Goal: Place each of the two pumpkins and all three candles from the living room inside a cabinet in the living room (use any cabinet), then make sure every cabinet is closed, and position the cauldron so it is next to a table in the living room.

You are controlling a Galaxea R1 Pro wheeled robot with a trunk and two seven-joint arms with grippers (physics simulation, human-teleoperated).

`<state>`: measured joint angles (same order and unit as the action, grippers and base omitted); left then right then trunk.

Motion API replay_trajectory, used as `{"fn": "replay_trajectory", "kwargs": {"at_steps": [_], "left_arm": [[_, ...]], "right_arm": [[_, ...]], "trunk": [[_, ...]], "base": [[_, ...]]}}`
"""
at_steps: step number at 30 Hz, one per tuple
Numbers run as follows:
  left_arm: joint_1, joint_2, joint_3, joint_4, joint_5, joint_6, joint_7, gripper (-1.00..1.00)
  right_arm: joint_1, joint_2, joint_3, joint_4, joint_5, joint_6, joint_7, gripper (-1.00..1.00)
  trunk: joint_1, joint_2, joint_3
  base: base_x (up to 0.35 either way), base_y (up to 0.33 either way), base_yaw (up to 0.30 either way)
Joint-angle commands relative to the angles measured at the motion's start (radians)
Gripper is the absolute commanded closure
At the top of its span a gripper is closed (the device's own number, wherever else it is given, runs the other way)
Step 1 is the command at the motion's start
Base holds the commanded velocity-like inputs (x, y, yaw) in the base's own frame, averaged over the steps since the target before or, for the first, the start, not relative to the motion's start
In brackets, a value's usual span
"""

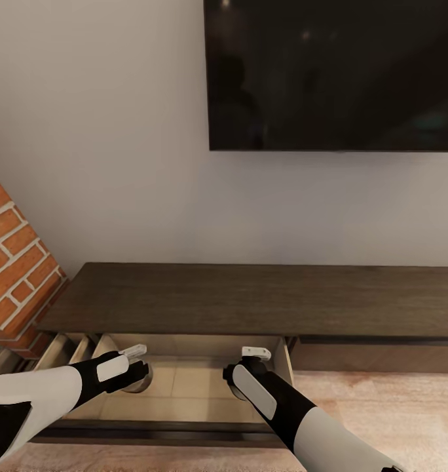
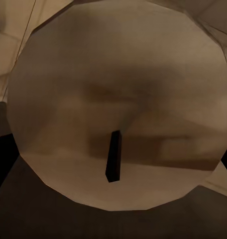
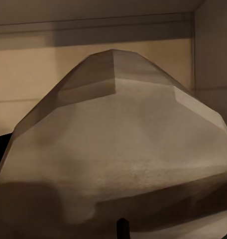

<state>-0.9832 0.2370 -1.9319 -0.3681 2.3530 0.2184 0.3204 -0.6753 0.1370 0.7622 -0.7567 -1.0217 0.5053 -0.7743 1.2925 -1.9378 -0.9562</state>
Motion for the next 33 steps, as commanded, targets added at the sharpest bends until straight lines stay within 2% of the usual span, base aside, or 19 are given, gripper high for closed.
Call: {"fn": "replay_trajectory", "kwargs": {"at_steps": [1, 21, 33], "left_arm": [[-0.002, 0.001, -0.004, -0.003, 0.003, 0.000, 0.005, 1.00], [-0.002, 0.002, -0.003, -0.001, 0.003, -0.001, 0.002, 1.00], [-0.002, 0.001, -0.002, 0.001, 0.003, -0.002, 0.002, 1.00]], "right_arm": [[-0.001, 0.000, 0.003, -0.001, -0.006, 0.002, -0.008, 1.00], [-0.001, 0.000, 0.003, -0.001, -0.005, 0.002, -0.008, 1.00], [-0.001, 0.000, 0.003, -0.005, -0.005, 0.000, -0.008, 1.00]], "trunk": [[0.000, 0.000, -0.002], [0.000, 0.000, -0.033], [0.000, 0.000, -0.036]], "base": [[0.000, 0.000, 0.000], [0.000, 0.000, 0.000], [0.000, 0.000, 0.000]]}}
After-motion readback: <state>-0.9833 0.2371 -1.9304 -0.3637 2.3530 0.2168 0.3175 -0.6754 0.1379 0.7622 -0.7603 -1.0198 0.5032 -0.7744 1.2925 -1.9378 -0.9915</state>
